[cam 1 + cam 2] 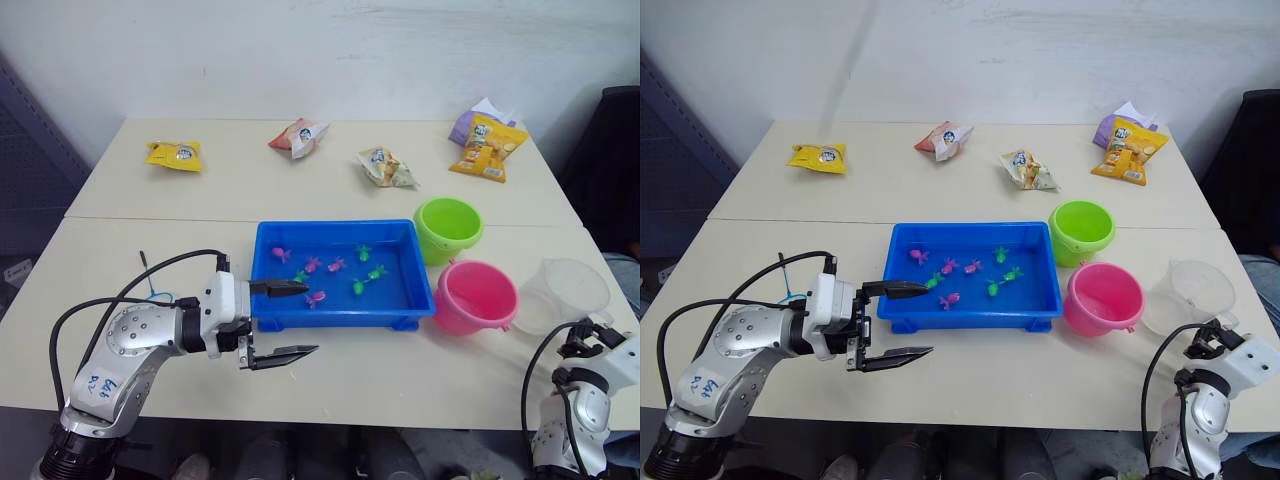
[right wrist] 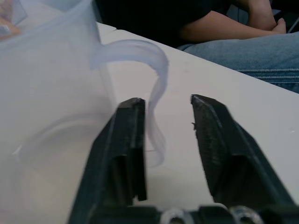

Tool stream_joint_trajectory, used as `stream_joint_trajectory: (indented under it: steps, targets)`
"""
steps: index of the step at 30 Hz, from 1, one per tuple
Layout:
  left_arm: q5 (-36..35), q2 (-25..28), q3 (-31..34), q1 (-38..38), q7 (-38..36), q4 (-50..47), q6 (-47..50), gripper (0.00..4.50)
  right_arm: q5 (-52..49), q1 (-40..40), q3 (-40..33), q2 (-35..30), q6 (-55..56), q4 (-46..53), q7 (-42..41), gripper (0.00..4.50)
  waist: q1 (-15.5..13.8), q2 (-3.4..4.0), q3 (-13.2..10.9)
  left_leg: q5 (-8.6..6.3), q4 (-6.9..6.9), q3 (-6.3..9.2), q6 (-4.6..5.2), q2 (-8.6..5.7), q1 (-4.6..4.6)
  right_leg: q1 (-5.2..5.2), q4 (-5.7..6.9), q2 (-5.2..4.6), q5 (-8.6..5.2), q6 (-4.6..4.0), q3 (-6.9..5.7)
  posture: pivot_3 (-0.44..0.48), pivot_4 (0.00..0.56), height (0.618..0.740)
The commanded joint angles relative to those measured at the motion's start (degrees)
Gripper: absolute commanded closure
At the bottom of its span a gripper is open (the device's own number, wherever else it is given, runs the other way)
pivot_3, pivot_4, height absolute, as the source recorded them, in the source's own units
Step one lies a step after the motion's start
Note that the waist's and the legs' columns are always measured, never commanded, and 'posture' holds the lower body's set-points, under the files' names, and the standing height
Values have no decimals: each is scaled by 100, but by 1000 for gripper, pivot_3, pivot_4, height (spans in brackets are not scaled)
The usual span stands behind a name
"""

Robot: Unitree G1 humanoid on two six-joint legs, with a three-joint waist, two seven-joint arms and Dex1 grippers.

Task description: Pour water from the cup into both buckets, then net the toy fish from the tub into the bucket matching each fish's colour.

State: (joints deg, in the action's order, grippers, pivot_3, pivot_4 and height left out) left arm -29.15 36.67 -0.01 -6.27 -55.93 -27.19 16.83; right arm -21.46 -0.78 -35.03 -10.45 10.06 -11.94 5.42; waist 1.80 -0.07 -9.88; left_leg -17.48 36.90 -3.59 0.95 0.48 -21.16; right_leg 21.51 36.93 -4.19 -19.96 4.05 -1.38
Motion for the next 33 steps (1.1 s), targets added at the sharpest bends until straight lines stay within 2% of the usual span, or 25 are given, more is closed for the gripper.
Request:
stream_joint_trajectory:
  steps: [1, 10, 16, 24, 29, 33]
  targets:
    - [-53, -17, 7, -74, -28, -48, -88, 0, -13, -16, -83, -50, 226, 30, -41, 4379, -1, 0, 0, 0, 0, 0, 0, 0, 0, 0, 0, 0, 0, 0, 0, 0, 150, 738]
    - [-412, -137, 130, -316, 78, 99, 285, 0, -302, 206, -42, -112, -7, 801, -256, 4464, -2, 2, -1, 0, 0, 0, 0, 0, 0, 0, 1, 0, 0, 1, 0, 0, 150, 738]
    - [-561, -124, 92, -503, 17, 199, 468, 0, -597, 646, -185, -839, -581, 1783, -896, 4464, -15, 12, -7, 0, 1, 0, 3, 0, -2, 0, 0, -1, 1, 4, 1, 0, 150, 738]
    - [-260, -452, -327, -605, -186, 599, 67, 0, 554, 1256, -152, -2330, -617, 2608, -1564, 4464, -20, 8, -10, 1, 1, -2, 0, 0, -1, -1, -3, 5, -2, 12, 3, 0, 150, 738]
    - [-45, -679, -555, -779, -252, 855, -214, 0, 1132, 1312, -117, -2504, -519, 2769, -1651, 4464, -32, -5, -17, 17, 2, -2, -29, 1, -3, -1, -6, 10, -1, 17, 6, 0, 150, 738]
    - [75, -763, -661, -790, -313, 932, -364, 0, 1790, 1376, -126, -2604, 26, 2836, -1714, 4464, -29, -6, -18, 17, 2, -6, -29, 1, -3, -1, -8, 10, -2, 21, 10, 0, 150, 738]
